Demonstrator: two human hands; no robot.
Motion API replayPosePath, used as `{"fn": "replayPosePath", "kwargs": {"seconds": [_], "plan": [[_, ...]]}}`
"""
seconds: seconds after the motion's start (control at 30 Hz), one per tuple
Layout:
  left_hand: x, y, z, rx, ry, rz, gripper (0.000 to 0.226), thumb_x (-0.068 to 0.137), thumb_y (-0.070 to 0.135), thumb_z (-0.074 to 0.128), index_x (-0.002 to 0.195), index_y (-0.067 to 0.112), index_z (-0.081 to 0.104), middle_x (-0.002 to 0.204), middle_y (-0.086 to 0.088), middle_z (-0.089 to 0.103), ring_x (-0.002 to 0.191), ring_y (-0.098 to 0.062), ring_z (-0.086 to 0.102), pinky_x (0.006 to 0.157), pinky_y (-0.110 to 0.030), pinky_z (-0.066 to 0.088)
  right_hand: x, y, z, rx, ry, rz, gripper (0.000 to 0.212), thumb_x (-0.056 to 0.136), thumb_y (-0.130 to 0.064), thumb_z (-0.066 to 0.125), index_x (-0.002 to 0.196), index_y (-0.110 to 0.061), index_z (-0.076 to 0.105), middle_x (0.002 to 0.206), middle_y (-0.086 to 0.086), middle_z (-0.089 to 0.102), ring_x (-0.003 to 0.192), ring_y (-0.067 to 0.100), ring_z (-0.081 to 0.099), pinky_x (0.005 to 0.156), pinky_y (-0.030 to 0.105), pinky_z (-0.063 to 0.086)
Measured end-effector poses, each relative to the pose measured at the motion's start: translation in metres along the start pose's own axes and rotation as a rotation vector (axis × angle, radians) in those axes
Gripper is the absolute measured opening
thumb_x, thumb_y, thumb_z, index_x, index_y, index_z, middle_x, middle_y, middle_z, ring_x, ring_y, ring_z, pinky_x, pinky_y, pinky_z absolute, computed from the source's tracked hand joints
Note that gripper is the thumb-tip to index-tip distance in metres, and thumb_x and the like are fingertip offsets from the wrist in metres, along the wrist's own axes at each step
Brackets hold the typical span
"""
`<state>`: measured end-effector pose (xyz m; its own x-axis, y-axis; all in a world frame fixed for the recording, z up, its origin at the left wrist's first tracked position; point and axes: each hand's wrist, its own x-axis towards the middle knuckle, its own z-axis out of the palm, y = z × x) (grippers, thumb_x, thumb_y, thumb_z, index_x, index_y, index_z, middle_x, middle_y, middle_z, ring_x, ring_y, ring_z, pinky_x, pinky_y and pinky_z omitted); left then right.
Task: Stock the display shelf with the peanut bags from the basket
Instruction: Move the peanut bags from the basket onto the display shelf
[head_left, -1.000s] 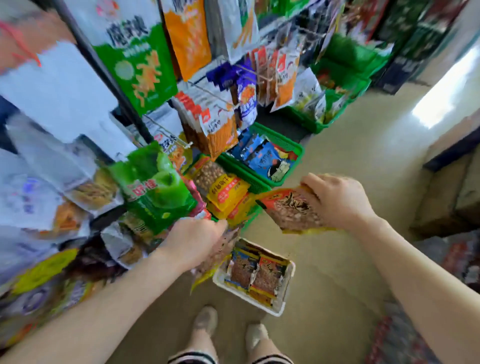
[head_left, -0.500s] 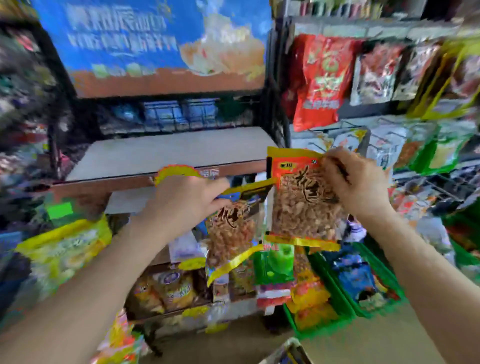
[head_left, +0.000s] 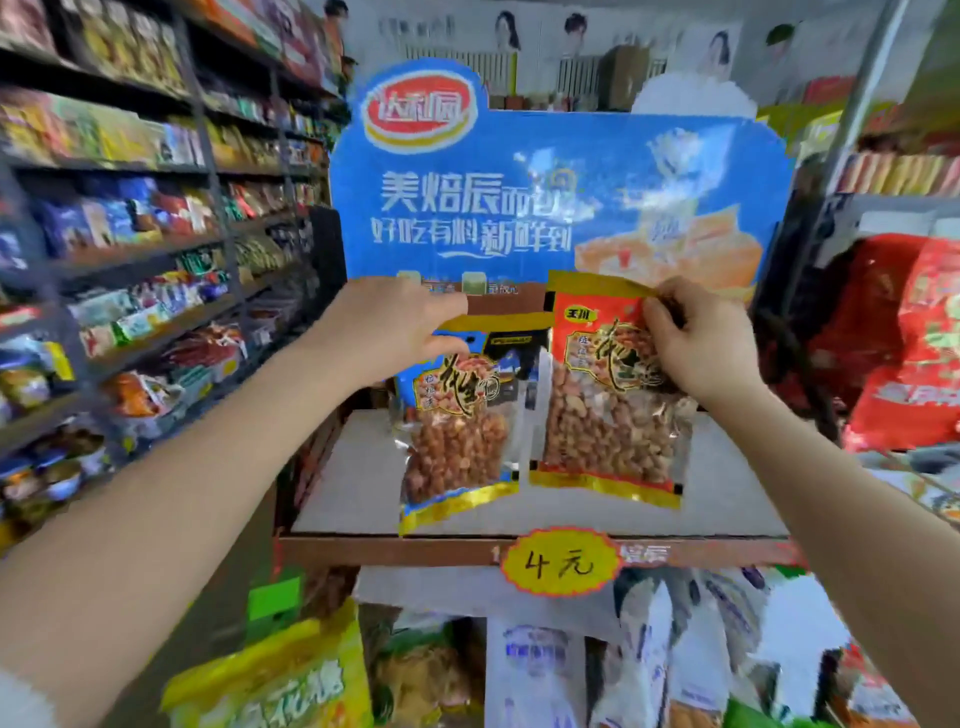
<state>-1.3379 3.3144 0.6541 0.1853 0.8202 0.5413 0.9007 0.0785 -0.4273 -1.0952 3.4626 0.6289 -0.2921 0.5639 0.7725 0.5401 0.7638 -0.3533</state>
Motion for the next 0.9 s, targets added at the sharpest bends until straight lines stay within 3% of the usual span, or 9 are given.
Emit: {"fn": "replayPosePath", "kwargs": {"seconds": [0.13, 0.3, 0.4, 0.47, 0.57, 0.67, 0.73, 0.9], "plan": [[0.017, -0.036, 0.059, 0.04, -0.145, 0.078, 0.039, 0.093, 0.049, 0.042, 0.11, 0.015, 0.051, 0.076, -0.008, 0.061, 0.075, -0.03, 0.061, 0.04, -0.025, 0.019, 0.024, 0.009, 0.063, -0.048, -0.233, -0.024, 0.022, 0.093, -0.021, 0.047, 0.098, -0.004, 0.061, 0.089, 0.026, 0.066, 0.084, 0.041, 0.06, 0.06, 0.037, 0.037], [0.034, -0.072, 0.102, 0.046, -0.223, 0.023, 0.039, 0.092, 0.051, 0.041, 0.103, 0.014, 0.048, 0.079, -0.006, 0.06, 0.064, -0.022, 0.049, 0.04, -0.026, 0.014, 0.053, 0.021, 0.113, 0.007, -0.238, 0.001, 0.028, 0.093, -0.013, 0.046, 0.117, -0.012, 0.058, 0.1, 0.021, 0.069, 0.09, 0.038, 0.061, 0.069, 0.041, 0.046], [0.034, -0.084, 0.125, 0.033, -0.121, 0.082, 0.035, 0.086, 0.043, 0.059, 0.085, 0.009, 0.051, 0.06, -0.005, 0.051, 0.048, -0.025, 0.045, 0.04, -0.022, 0.008, 0.065, 0.024, 0.138, -0.026, -0.298, -0.036, 0.021, 0.094, -0.018, 0.045, 0.108, -0.008, 0.058, 0.092, 0.02, 0.068, 0.082, 0.038, 0.061, 0.06, 0.038, 0.043], [0.035, -0.09, 0.133, 0.029, -0.071, 0.086, 0.035, 0.08, 0.039, 0.068, 0.078, 0.006, 0.055, 0.057, -0.007, 0.055, 0.047, -0.027, 0.053, 0.041, -0.021, 0.017, 0.068, 0.026, 0.151, -0.104, -0.316, -0.061, 0.019, 0.095, -0.021, 0.045, 0.1, -0.006, 0.056, 0.087, 0.019, 0.067, 0.074, 0.037, 0.06, 0.054, 0.033, 0.035], [0.039, -0.093, 0.139, 0.066, -0.118, 0.009, 0.036, 0.082, 0.039, 0.065, 0.09, 0.004, 0.06, 0.08, -0.011, 0.065, 0.079, -0.031, 0.064, 0.063, -0.036, 0.041, 0.072, 0.03, 0.159, -0.265, -0.241, -0.153, 0.018, 0.091, -0.018, 0.049, 0.099, -0.005, 0.059, 0.094, 0.018, 0.067, 0.083, 0.038, 0.061, 0.059, 0.038, 0.044], [0.036, -0.087, 0.14, 0.093, -0.085, -0.033, 0.043, 0.068, 0.026, 0.081, 0.096, 0.0, 0.062, 0.086, -0.017, 0.066, 0.081, -0.036, 0.064, 0.068, -0.042, 0.049, 0.066, 0.029, 0.155, -0.343, -0.186, -0.23, 0.018, 0.084, -0.017, 0.059, 0.095, -0.003, 0.062, 0.096, 0.018, 0.068, 0.091, 0.041, 0.06, 0.07, 0.045, 0.048], [0.034, -0.073, 0.142, 0.038, -0.025, -0.04, 0.047, 0.067, 0.021, 0.081, 0.104, -0.001, 0.061, 0.096, -0.021, 0.065, 0.088, -0.039, 0.063, 0.071, -0.046, 0.051, 0.056, 0.031, 0.148, -0.396, -0.151, -0.211, 0.022, 0.082, -0.018, 0.064, 0.098, -0.004, 0.062, 0.098, 0.019, 0.067, 0.095, 0.041, 0.059, 0.072, 0.044, 0.047], [0.024, -0.024, 0.139, -0.075, 0.085, 0.185, 0.024, 0.07, 0.018, 0.077, 0.086, 0.004, 0.065, 0.079, -0.014, 0.064, 0.069, -0.032, 0.063, 0.053, -0.035, 0.051, 0.025, 0.037, 0.126, -0.428, -0.185, -0.138, 0.028, 0.083, -0.013, 0.062, 0.108, 0.001, 0.058, 0.104, 0.025, 0.062, 0.095, 0.045, 0.056, 0.077, 0.05, 0.045]]}}
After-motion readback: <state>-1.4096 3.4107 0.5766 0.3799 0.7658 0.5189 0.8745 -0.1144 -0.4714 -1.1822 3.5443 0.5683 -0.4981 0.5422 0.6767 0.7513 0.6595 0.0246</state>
